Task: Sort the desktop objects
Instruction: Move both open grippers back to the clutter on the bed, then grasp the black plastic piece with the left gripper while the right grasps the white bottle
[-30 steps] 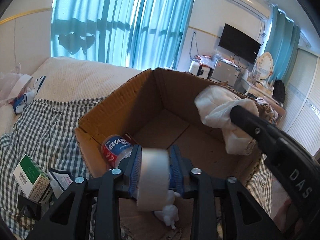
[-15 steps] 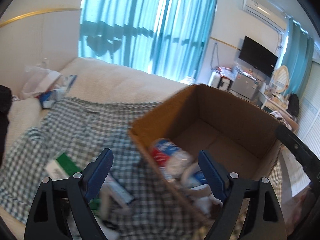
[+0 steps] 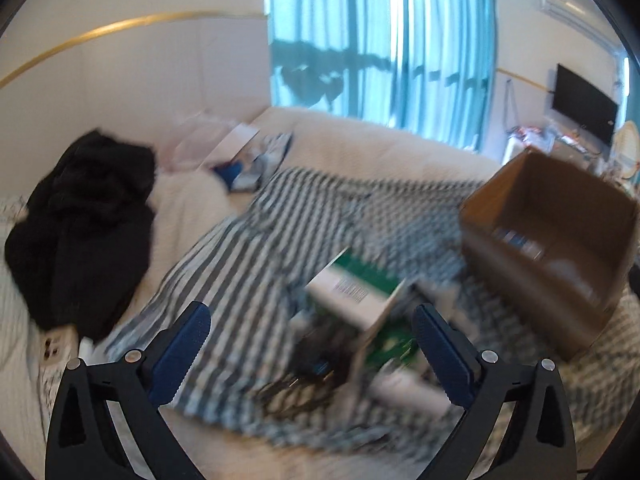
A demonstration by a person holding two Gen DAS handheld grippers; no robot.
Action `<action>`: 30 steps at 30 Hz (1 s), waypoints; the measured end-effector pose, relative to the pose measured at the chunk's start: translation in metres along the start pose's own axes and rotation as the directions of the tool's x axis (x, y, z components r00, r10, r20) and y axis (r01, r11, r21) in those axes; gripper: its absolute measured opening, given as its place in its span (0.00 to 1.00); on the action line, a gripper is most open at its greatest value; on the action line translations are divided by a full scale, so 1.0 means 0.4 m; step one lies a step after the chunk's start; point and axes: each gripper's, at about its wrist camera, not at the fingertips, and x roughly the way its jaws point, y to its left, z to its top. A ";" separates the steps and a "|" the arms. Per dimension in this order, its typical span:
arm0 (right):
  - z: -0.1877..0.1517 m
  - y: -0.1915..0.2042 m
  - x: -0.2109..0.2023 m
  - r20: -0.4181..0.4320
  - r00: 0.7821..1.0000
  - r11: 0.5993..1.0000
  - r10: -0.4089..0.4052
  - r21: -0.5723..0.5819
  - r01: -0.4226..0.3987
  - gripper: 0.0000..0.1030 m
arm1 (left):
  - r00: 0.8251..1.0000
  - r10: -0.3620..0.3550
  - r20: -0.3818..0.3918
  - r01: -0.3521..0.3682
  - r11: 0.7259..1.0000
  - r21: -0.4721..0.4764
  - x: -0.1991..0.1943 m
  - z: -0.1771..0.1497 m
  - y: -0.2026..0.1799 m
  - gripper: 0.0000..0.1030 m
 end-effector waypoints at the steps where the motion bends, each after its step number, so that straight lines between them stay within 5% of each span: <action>1: -0.014 0.014 0.011 -0.017 1.000 1.000 -0.002 -0.017 0.001 0.78 | 1.000 0.011 -0.013 -0.011 1.000 -0.002 0.013 -0.028 0.017 1.00; 8: -0.128 0.113 0.123 -0.157 0.988 0.991 -0.009 -0.131 -0.012 0.78 | 0.994 0.041 -0.097 -0.042 0.999 -0.014 0.121 -0.175 0.061 1.00; 22: -0.234 0.155 0.301 -0.313 0.950 0.970 0.001 -0.230 -0.076 0.77 | 0.978 -0.047 -0.201 0.057 0.998 0.040 0.317 -0.161 0.002 1.00; 26: -0.247 0.172 0.339 -0.358 0.932 0.961 0.047 -0.240 -0.141 0.49 | 0.974 -0.046 -0.221 0.065 0.995 0.082 0.362 -0.160 -0.027 1.00; 30: -0.266 0.195 0.377 -0.391 0.914 0.943 0.107 -0.251 -0.218 0.48 | 0.970 -0.032 -0.240 0.065 0.989 0.131 0.384 -0.171 -0.052 0.97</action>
